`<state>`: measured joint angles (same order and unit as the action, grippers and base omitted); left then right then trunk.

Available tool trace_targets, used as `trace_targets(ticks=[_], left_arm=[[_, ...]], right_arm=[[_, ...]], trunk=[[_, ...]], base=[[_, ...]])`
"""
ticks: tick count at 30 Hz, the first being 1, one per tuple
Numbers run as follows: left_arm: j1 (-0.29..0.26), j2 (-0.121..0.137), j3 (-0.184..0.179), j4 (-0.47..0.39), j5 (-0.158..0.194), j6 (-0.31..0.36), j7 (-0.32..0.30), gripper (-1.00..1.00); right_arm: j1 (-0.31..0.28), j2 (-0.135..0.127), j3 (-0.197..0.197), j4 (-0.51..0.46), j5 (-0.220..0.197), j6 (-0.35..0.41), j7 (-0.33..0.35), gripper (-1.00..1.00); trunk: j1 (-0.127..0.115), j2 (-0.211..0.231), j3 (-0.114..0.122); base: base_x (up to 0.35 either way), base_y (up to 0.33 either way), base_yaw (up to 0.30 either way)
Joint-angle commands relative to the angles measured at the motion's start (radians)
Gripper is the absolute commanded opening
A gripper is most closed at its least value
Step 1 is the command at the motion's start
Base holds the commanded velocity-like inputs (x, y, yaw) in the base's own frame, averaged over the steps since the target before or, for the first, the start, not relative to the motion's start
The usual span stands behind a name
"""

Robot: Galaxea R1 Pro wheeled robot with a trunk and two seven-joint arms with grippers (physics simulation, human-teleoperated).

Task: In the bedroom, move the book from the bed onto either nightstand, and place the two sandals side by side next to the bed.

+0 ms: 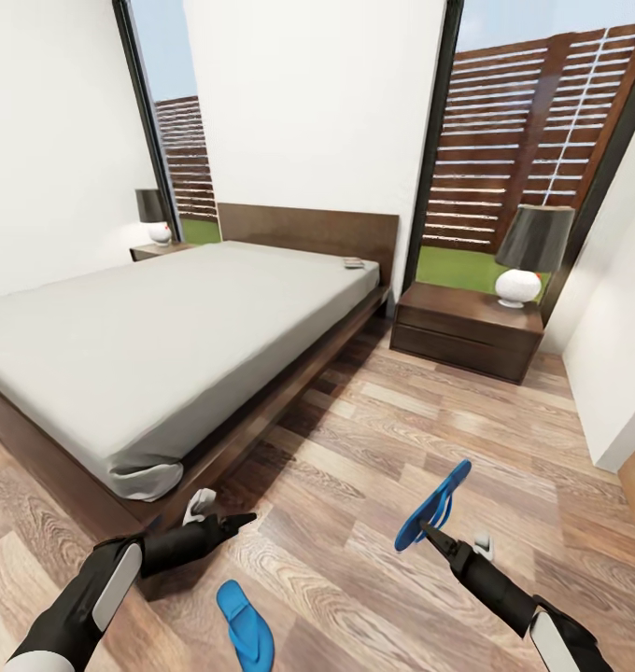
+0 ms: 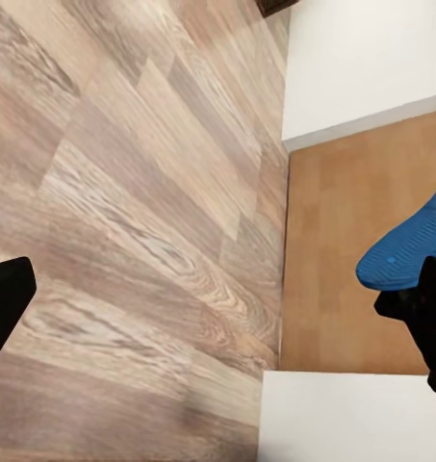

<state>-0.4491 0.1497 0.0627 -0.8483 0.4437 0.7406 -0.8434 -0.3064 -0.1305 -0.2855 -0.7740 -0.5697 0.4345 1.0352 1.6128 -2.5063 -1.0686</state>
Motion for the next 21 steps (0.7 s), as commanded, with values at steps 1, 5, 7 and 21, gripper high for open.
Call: trace_targets(ticks=[1, 5, 7, 21], left_arm=[[0.000, 0.000, 0.001, 0.000, 0.002, 0.005, -0.001, 1.00], [0.000, 0.000, 0.001, 0.000, 0.003, 0.005, -0.002, 1.00], [0.000, 0.000, 0.001, 0.000, 0.003, 0.005, -0.002, 1.00], [0.000, 0.000, -0.001, 0.000, 0.002, 0.006, -0.002, 1.00]], right_arm=[[0.000, 0.000, -0.001, 0.001, -0.006, 0.010, 0.004, -1.00], [0.000, 0.000, -0.004, 0.001, -0.007, 0.011, 0.005, -1.00], [0.000, 0.000, -0.006, 0.001, -0.007, 0.011, 0.006, -1.00], [0.000, 0.000, -0.004, 0.001, -0.007, 0.012, 0.006, -1.00]], trunk=[[-0.001, 0.000, 0.003], [-0.001, 0.000, 0.007], [-0.001, 0.000, 0.007], [-0.005, 0.002, 0.042]], base=[[0.000, 0.000, 0.000], [0.000, 0.000, 0.000], [0.000, 0.000, 0.000], [0.000, 0.000, 0.000]])
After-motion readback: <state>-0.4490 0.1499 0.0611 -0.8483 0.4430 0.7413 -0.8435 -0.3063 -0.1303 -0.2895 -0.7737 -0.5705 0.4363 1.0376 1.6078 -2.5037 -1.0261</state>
